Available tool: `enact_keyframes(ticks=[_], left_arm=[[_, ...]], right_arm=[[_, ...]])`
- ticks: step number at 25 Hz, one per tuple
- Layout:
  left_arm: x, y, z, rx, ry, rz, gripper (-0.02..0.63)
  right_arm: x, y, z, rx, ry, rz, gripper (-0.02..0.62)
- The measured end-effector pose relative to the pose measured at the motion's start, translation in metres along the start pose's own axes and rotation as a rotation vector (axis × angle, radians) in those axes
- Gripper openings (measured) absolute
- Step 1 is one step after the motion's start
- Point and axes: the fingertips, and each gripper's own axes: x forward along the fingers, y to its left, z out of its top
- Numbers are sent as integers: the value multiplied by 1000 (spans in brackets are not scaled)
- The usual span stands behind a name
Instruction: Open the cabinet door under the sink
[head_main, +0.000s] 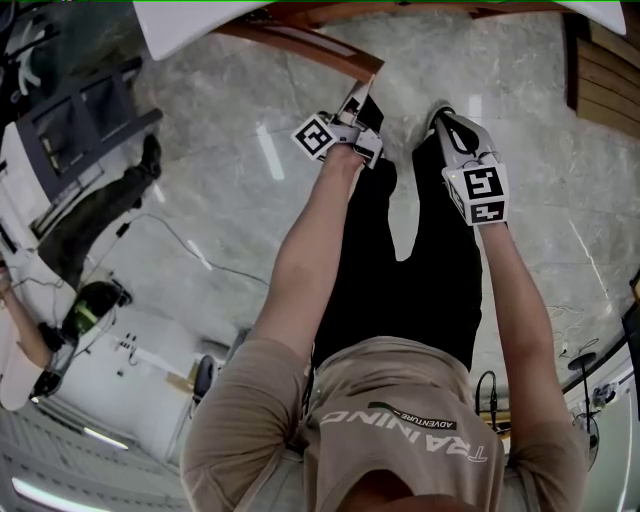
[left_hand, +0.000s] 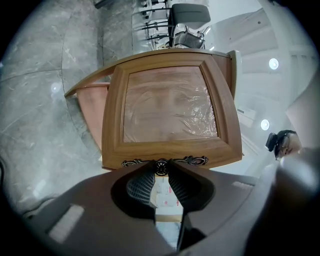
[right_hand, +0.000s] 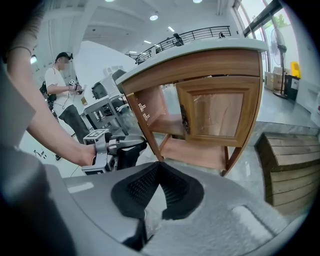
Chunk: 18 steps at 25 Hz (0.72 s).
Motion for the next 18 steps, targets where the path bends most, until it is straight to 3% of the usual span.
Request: enact_keyframes(ticks=[18], left_arm=[[-73,17,8,19,146,46,94]], right_arm=[[19,53,1,-27,25,11,2]])
